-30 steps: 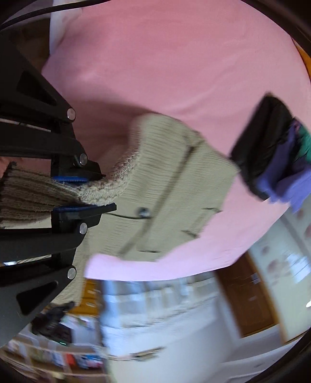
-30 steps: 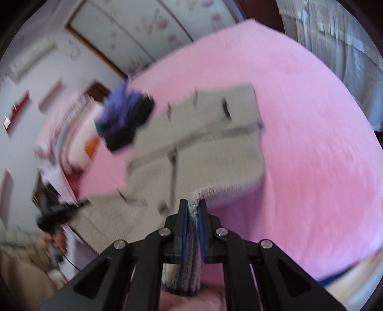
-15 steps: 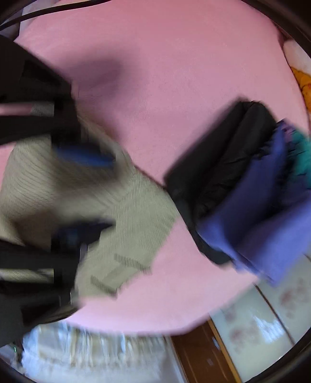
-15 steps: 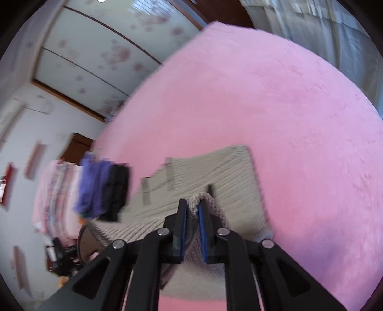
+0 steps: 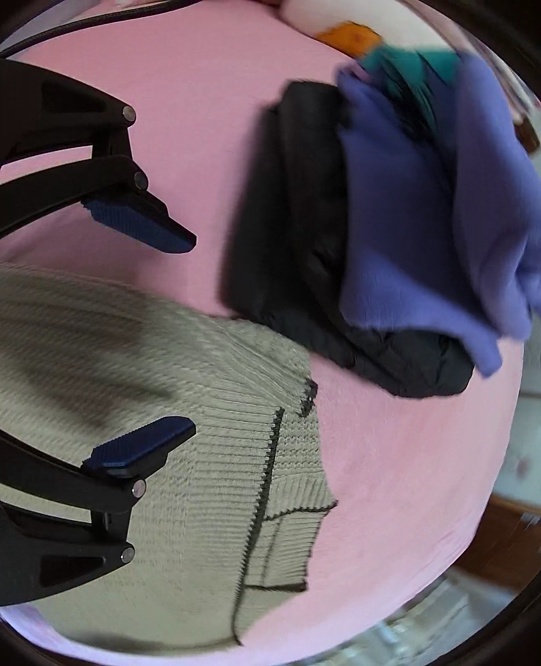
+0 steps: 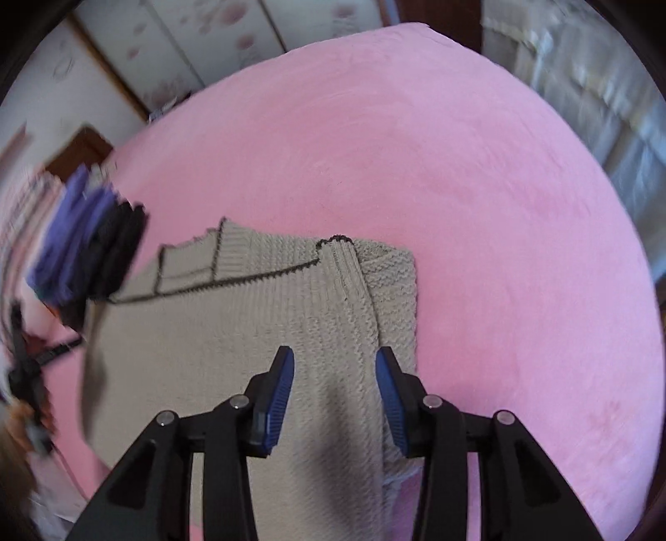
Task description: Fold large clothes
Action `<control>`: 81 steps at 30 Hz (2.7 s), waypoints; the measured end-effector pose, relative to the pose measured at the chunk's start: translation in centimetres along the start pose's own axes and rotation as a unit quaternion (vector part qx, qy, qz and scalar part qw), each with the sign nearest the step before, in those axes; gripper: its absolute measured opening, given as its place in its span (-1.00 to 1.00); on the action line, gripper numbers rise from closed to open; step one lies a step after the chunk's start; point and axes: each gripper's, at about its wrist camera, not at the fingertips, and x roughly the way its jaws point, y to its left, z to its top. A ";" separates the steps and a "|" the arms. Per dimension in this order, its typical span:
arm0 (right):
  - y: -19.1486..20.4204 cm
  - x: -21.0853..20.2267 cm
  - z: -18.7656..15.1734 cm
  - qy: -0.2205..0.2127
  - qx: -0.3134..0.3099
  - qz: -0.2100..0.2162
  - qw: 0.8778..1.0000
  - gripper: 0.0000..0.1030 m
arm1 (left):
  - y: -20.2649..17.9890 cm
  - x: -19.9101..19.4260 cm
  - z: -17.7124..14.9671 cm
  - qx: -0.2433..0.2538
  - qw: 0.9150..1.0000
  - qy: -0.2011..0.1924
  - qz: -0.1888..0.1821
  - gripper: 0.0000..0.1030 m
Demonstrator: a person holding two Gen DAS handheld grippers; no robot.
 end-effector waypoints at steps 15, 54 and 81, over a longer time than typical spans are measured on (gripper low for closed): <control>1.5 6.7 3.8 0.015 -0.015 -0.047 0.999 -0.21 | -0.4 4.1 3.7 0.039 0.999 -0.022 -0.020 -0.02; -0.5 7.1 6.2 -0.054 0.012 -0.121 0.991 -0.77 | -10.4 8.3 5.9 0.244 0.928 -0.146 0.241 0.07; 12.0 3.2 -14.0 -0.025 -0.092 -0.038 0.995 -0.56 | -4.7 -0.3 -14.3 0.030 0.988 -0.077 0.129 0.94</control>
